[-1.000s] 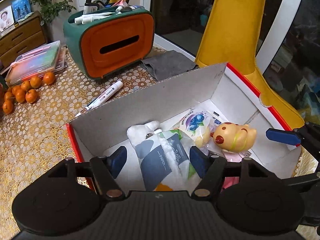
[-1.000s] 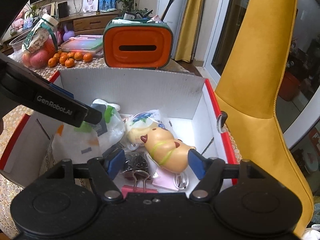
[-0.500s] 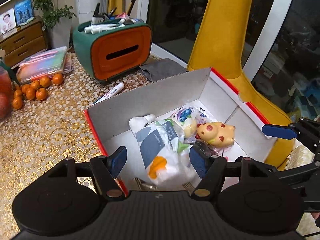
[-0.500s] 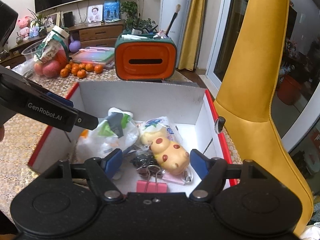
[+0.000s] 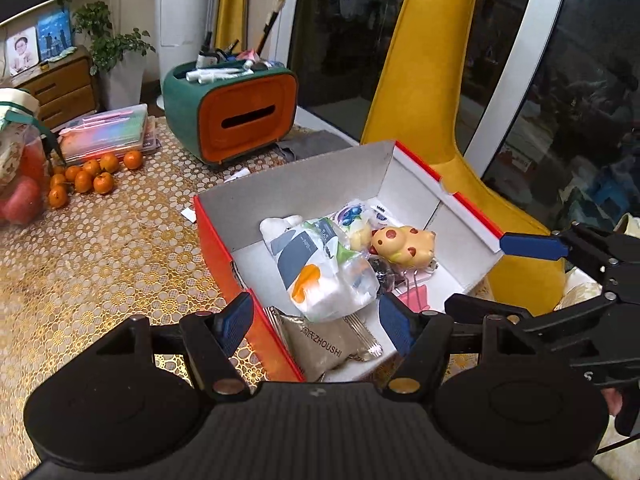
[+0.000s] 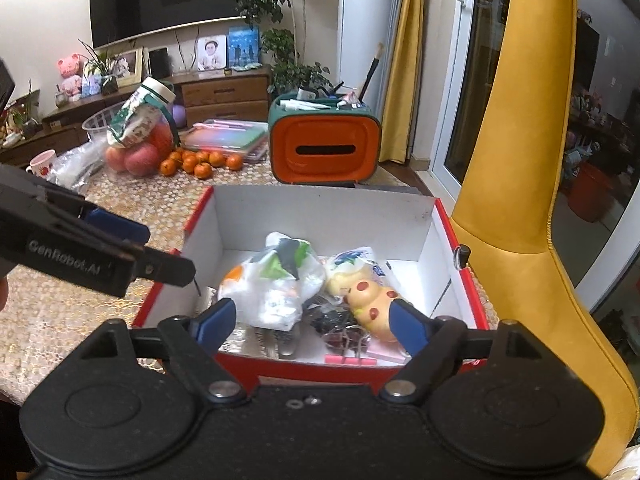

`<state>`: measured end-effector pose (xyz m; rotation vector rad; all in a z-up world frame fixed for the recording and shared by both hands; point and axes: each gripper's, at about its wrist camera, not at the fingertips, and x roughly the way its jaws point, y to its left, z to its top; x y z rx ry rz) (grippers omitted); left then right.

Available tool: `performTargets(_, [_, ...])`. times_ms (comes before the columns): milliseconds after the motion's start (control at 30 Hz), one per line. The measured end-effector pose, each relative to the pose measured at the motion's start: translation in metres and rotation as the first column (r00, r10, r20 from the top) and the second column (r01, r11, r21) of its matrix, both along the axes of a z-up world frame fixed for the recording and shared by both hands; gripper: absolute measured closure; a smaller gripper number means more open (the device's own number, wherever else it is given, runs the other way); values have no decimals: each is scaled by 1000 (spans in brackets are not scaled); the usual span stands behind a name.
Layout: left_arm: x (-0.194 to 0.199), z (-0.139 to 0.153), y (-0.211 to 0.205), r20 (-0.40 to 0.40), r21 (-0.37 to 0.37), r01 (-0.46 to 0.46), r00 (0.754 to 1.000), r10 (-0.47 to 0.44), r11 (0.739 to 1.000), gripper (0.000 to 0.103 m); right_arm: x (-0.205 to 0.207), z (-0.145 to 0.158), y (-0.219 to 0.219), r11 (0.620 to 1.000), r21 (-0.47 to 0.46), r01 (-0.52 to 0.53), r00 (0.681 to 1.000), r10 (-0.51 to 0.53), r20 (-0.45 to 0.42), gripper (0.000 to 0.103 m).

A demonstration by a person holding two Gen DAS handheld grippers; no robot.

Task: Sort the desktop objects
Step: 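Withdraw both tools upward away from the filled red box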

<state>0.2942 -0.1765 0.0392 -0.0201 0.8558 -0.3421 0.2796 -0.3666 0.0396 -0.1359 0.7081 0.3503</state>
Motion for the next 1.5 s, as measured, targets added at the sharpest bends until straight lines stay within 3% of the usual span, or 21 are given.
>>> performTargets(267, [-23,4,6,25,-1,8,1000,-8,1000,35,-15,2,0,999,45,9,1000,-10,7,16])
performTargets(367, [-30,4,8,39,1,4,999,-4,1000,34,-24,5,1,999,42,-6,999,4,41,10])
performTargets(633, [-45,4,14,60,5,-7,998,7,1000,20,-40,8,0,998,62,-1,996,-5,84,5])
performTargets(833, [-57,3,17,88,17,-6,996,5,1000,19,-49,6,1,997,81,5,995,-13,99,3])
performTargets(1000, [-67,-1,22,105,20,-14,994,12,1000,5,-57,6,2,995,103,17,991,-30,127,1])
performTargets(1500, [-91,-8,30,154,63,-31,988,21,998,5,-78,-4,9,985,159,60,989,-80,123,1])
